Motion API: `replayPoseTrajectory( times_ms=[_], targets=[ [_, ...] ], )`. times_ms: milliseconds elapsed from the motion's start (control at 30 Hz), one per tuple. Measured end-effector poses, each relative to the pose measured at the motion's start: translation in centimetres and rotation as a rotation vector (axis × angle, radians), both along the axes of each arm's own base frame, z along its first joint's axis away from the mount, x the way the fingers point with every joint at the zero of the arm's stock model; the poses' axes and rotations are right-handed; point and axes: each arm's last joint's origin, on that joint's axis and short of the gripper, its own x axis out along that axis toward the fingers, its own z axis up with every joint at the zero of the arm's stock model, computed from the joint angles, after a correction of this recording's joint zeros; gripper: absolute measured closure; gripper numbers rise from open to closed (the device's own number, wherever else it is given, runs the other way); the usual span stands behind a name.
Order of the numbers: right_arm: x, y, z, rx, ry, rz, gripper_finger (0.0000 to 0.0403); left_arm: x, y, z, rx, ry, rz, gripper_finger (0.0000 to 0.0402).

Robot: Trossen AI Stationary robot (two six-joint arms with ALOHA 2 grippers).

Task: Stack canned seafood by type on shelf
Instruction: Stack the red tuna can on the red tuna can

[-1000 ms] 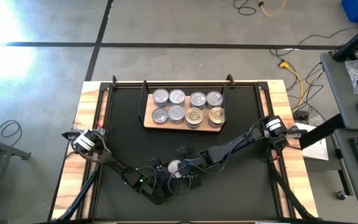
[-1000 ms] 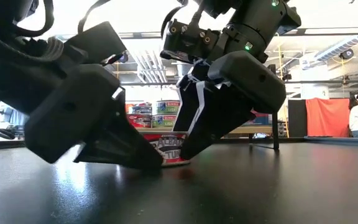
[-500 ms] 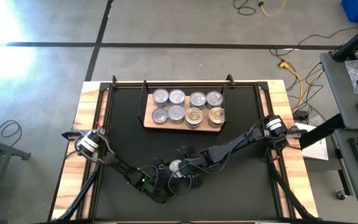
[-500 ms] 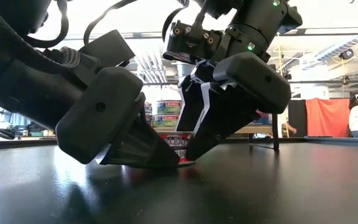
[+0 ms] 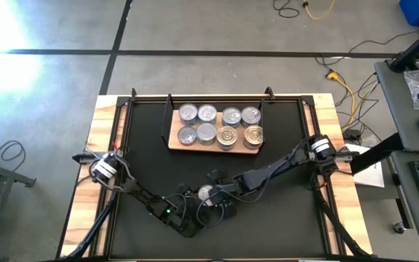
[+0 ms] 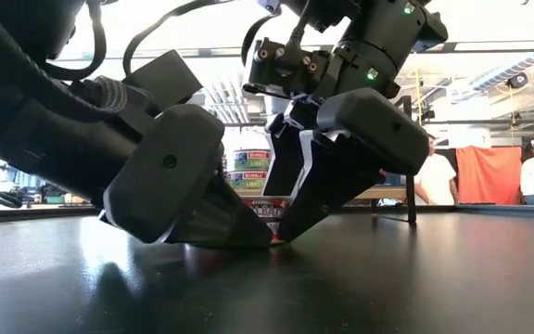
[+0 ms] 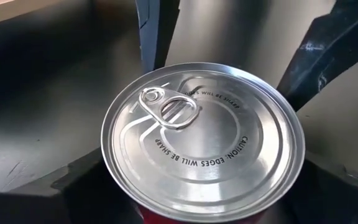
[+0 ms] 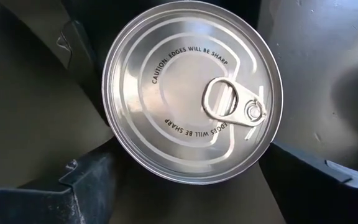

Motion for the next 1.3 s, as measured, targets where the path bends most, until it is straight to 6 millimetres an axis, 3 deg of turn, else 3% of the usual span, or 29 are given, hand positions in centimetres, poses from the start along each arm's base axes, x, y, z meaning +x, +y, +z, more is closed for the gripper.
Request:
replayPoseTrajectory(
  times_ms=[167,267,500,700,933,1300],
  targets=[
    [-0.3,0.0,1.2,-0.023,0.003,-0.007,0.0059,-1.0,0.1,0.7,-0.069,0.002,0.108,0.0035],
    [-1.0,-0.2,3.1,-0.012,0.002,-0.015,0.0061,-2.7,0.8,1.6,-0.097,-0.019,0.246,0.0035],
    [-2.7,-0.4,8.6,0.058,-0.109,-0.071,0.0069,-5.1,2.2,6.0,-0.075,-0.060,0.349,0.0035],
    [-3.1,-1.5,10.6,0.131,-0.171,-0.197,0.0065,-5.2,4.8,8.9,-0.060,0.013,0.378,0.0035],
    [-1.9,-3.8,13.1,0.170,-0.240,-0.289,0.0069,-4.3,9.1,10.8,-0.054,0.029,0.495,0.0035],
    [-1.2,-10.1,22.2,0.204,-0.297,-0.268,0.0066,-4.3,12.0,14.0,-0.106,0.005,0.542,0.0035]
  ],
)
